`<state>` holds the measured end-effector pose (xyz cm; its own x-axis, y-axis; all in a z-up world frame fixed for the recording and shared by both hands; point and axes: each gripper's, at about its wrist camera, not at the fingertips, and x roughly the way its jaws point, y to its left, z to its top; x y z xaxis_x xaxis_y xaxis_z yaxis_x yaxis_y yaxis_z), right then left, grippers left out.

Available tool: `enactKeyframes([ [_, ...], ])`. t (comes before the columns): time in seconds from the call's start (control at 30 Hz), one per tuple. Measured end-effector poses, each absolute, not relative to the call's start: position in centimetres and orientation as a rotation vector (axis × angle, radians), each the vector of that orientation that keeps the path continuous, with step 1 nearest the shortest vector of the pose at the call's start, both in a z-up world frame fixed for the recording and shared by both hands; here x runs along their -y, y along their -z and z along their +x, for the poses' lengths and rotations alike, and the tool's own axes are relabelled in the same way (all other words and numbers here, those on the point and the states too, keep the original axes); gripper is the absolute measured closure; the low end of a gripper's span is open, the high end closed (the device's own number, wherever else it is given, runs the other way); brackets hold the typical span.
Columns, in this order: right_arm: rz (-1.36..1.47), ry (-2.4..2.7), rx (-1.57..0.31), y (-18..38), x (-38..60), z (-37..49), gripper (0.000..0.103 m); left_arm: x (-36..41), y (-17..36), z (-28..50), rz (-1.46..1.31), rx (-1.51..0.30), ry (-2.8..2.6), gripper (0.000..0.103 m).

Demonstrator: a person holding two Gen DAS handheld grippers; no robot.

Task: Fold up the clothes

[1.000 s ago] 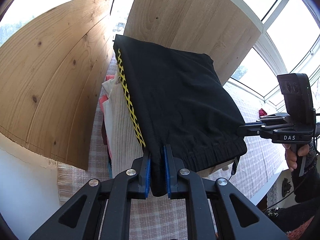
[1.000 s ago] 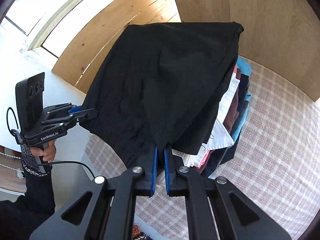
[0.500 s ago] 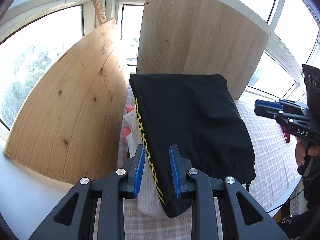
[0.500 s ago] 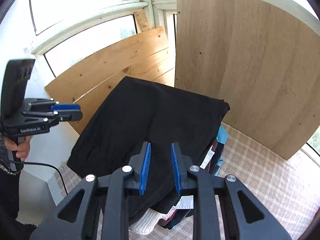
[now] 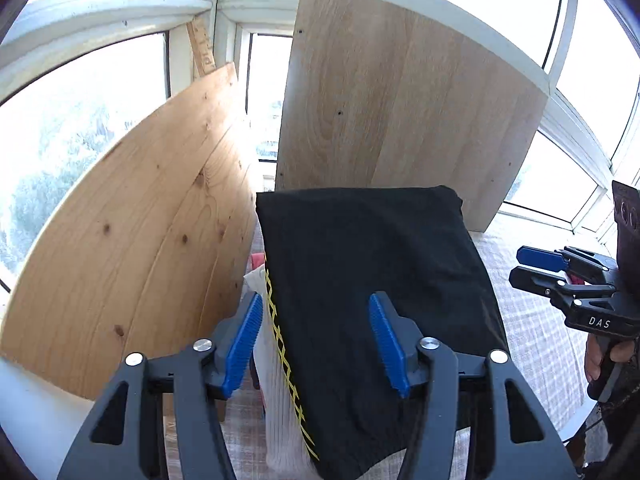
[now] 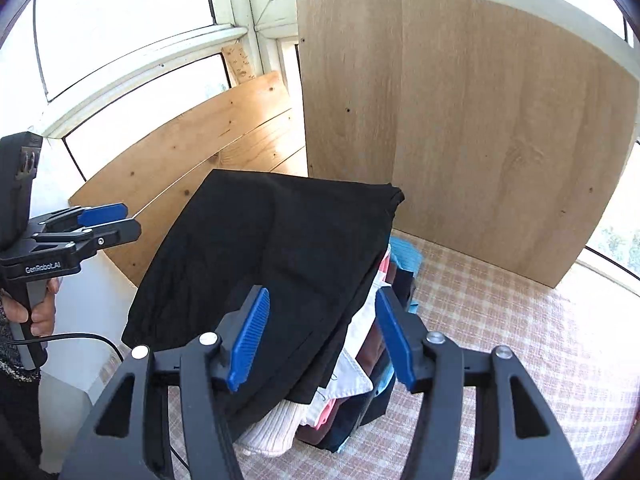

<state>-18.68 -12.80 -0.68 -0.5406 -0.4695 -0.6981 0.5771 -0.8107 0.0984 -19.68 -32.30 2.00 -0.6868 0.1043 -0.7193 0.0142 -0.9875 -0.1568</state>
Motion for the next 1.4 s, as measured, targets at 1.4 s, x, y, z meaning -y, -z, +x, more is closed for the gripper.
enactKeyframes([
  [1.4,1.203,2.558,-0.051,4.0,-2.7,-3.6,0.030,15.1,-2.9,-0.2,-1.255,0.196,-2.907,0.025],
])
